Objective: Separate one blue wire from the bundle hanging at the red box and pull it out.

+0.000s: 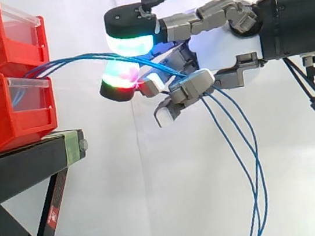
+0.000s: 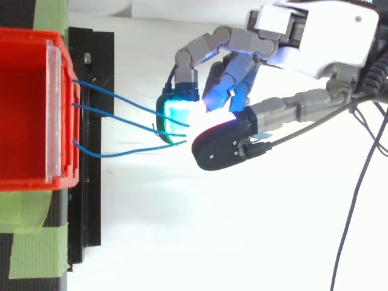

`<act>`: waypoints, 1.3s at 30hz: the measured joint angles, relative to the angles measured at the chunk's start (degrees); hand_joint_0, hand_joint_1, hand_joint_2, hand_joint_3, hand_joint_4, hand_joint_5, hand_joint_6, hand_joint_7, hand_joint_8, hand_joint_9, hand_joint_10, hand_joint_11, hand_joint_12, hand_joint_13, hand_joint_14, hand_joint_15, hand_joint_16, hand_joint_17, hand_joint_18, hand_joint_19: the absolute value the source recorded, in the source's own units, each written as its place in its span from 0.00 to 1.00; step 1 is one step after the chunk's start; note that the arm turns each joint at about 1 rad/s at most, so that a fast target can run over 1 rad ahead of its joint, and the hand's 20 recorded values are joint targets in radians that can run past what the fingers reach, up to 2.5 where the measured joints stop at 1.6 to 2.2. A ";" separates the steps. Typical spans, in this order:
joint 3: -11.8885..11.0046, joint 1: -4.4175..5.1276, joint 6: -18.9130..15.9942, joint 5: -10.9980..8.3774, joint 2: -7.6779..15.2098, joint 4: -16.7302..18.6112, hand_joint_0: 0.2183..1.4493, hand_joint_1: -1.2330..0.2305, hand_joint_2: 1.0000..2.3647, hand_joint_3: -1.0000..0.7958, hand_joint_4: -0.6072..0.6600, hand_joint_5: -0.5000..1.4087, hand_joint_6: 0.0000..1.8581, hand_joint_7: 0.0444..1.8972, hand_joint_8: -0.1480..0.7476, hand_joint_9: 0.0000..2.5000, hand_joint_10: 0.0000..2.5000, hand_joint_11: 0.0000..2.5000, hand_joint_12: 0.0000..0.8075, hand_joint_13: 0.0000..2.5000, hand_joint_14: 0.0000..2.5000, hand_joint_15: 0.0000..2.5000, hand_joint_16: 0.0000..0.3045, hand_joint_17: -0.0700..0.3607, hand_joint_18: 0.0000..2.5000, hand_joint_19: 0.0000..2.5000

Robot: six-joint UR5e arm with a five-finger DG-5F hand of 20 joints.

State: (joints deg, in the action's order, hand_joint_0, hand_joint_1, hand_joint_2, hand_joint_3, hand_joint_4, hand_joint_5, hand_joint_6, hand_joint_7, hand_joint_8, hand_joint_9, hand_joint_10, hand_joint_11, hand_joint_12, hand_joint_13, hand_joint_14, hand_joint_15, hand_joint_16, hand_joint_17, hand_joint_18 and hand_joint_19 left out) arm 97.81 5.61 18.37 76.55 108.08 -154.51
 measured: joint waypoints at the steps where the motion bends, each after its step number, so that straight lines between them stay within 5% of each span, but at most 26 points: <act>1: 0.00 0.00 0.00 0.00 0.00 0.21 0.33 0.32 0.02 0.45 0.62 0.16 0.45 0.58 0.59 0.46 0.01 0.47 0.38 0.60 0.06 0.64 0.17 0.43 0.30 0.33; 9: 0.00 0.00 0.00 0.00 -0.03 1.68 0.38 0.23 0.02 0.49 0.59 0.16 0.45 0.63 0.55 0.43 0.01 0.46 0.37 0.57 0.00 0.64 0.17 0.43 0.28 0.32; 17: -0.63 -0.11 -0.05 0.27 -0.05 1.73 0.45 0.25 0.03 0.52 0.57 0.14 0.48 0.62 0.51 0.40 0.01 0.46 0.36 0.57 0.00 0.65 0.16 0.42 0.25 0.32; 23: -0.89 -0.15 0.52 0.53 -0.13 1.67 0.43 0.18 0.00 0.29 0.51 0.13 0.47 0.61 0.48 0.34 0.01 0.45 0.35 0.56 0.00 0.65 0.16 0.42 0.25 0.29; 28: -0.90 -0.15 1.96 0.66 -0.14 1.67 0.42 0.19 0.00 0.28 0.53 0.13 0.47 0.58 0.48 0.35 0.01 0.45 0.35 0.56 0.00 0.64 0.16 0.42 0.25 0.29; 39: -0.94 -0.16 2.80 0.68 -0.16 1.70 0.27 0.38 0.00 0.28 0.60 0.14 0.46 0.57 0.53 0.40 0.01 0.46 0.38 0.58 0.03 0.63 0.18 0.45 0.27 0.32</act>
State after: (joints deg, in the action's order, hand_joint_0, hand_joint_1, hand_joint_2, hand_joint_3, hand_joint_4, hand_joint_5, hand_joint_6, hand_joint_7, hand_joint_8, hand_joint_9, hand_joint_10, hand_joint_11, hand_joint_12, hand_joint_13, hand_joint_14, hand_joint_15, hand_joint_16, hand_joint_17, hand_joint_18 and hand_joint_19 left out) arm 96.87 5.45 21.17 77.23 107.93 -152.81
